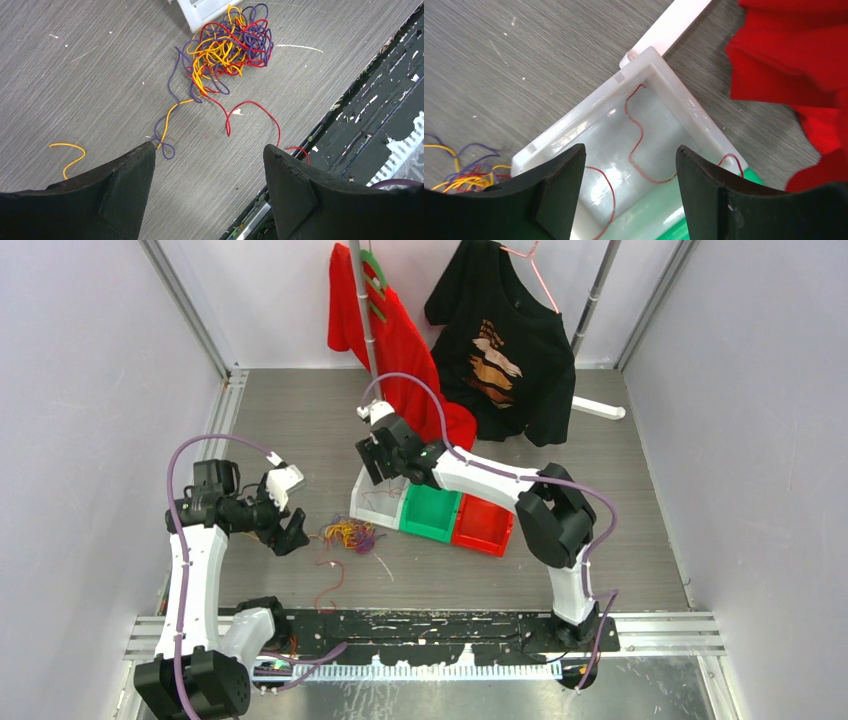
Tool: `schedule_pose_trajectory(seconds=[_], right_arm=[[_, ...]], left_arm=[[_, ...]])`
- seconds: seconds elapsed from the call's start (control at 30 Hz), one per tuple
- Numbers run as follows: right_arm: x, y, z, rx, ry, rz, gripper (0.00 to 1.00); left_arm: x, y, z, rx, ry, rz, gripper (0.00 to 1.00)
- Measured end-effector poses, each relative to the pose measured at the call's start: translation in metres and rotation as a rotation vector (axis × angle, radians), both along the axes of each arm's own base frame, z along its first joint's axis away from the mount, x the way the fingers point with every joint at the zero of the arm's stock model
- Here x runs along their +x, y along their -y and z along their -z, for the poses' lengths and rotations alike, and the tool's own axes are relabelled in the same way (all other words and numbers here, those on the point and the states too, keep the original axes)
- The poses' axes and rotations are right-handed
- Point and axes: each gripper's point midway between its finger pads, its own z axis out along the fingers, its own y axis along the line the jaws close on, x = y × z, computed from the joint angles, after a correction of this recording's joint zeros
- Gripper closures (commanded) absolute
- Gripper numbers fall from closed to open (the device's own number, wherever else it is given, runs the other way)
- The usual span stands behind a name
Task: Untangle the cables
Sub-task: Place the cable in the bin, then pick up the cable from the bin.
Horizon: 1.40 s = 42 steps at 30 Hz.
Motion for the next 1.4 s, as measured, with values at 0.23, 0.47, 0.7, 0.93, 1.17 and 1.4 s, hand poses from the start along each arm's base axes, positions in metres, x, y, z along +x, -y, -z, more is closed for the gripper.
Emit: schedule_pose_trajectory(seconds=[0.23,0.47,0.7,0.93,1.17,1.4], right_arm=[[-0.002,-0.005,-0.054,0.085,0.049,-0.019,0.31],[-0.005,-0.014,-0.07,0.141,0.046,-0.054,0.35],[-0.001,-0.027,-0.067,0.276,-0.047,-0.077,0.43],[0.029,-0.025,-0.036,0.466,-0.273,-0.002,0.46],[0.016,-0.044,-0.043,0.523,-0.36,-0.03,0.39],[-0.012,-0.062,-0.072,0.506,-0.298,-0.13,0.31]], left_arm=[[0.001,0.0,-0.002,0.0,0.004,-0.002,0.21],[0.002,0.0,-0.004,-0.001,0.009,-0.002,0.21],[0.002,0.001,-0.005,-0.006,0.009,0.0,0.21],[0.002,0.001,-0.006,-0.005,0.015,0.001,0.21],[0.002,0.003,-0.007,-0.016,0.016,0.005,0.22],[0.001,0.004,-0.009,-0.025,0.017,0.009,0.22]])
